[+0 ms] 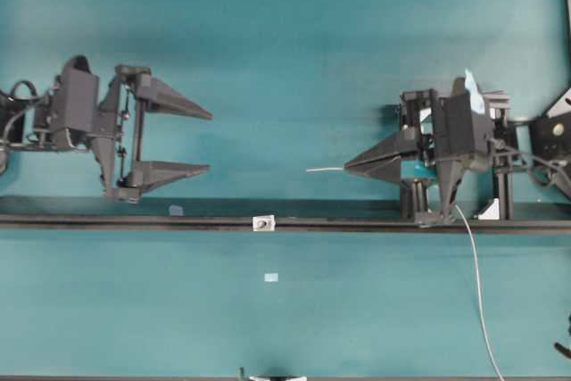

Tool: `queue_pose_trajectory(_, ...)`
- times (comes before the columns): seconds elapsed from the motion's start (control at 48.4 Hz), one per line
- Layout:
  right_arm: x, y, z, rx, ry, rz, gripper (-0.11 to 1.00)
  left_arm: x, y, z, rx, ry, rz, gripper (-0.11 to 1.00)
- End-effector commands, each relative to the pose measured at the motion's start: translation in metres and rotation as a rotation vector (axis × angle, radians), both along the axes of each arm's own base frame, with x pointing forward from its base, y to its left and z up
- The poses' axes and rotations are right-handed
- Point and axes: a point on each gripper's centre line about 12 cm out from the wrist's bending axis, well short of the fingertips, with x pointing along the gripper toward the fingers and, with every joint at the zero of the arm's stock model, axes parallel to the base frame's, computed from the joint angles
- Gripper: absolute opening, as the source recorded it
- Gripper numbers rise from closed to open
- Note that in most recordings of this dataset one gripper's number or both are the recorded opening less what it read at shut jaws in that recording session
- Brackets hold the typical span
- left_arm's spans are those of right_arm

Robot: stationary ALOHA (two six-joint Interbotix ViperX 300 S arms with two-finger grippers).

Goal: Insert the wire through the hole in the metal fitting marked with a red label. (retake)
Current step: 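Carry the wire left along the rail toward the white bracket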

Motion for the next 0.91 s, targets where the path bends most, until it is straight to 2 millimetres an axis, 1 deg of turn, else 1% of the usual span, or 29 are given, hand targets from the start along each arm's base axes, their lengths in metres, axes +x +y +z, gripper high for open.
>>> queue_pose_trajectory(0.0,0.005,0.010,-0.001,0.001,-0.033,-0.011,0.03,0.007,-0.003,-0.004,-0.011,-0.035,-0.001,0.78)
queue_pose_trajectory(0.145,0.010,0.031,-0.011,-0.033,-0.028,-0.041,0.03,0.016,-0.011,-0.016,-0.028,-0.049,-0.022,0.78)
queue_pose_trajectory(0.372,0.011,0.058,-0.015,-0.102,-0.037,-0.108,0.03,0.025,-0.028,-0.034,-0.040,-0.042,-0.059,0.78)
queue_pose_trajectory(0.434,0.012,0.063,-0.017,-0.109,-0.038,-0.117,0.03,0.025,-0.031,-0.038,-0.039,-0.037,-0.070,0.78)
queue_pose_trajectory(0.557,0.014,0.072,-0.025,-0.123,-0.032,-0.108,0.03,0.026,-0.040,-0.045,-0.038,-0.049,-0.095,0.78)
queue_pose_trajectory(0.681,0.017,0.076,-0.033,-0.139,-0.033,-0.109,0.03,0.029,-0.047,-0.049,-0.039,-0.063,-0.113,0.78)
queue_pose_trajectory(0.888,0.021,0.077,-0.040,-0.161,-0.049,-0.122,0.03,0.040,-0.052,-0.055,-0.041,-0.065,-0.118,0.78)
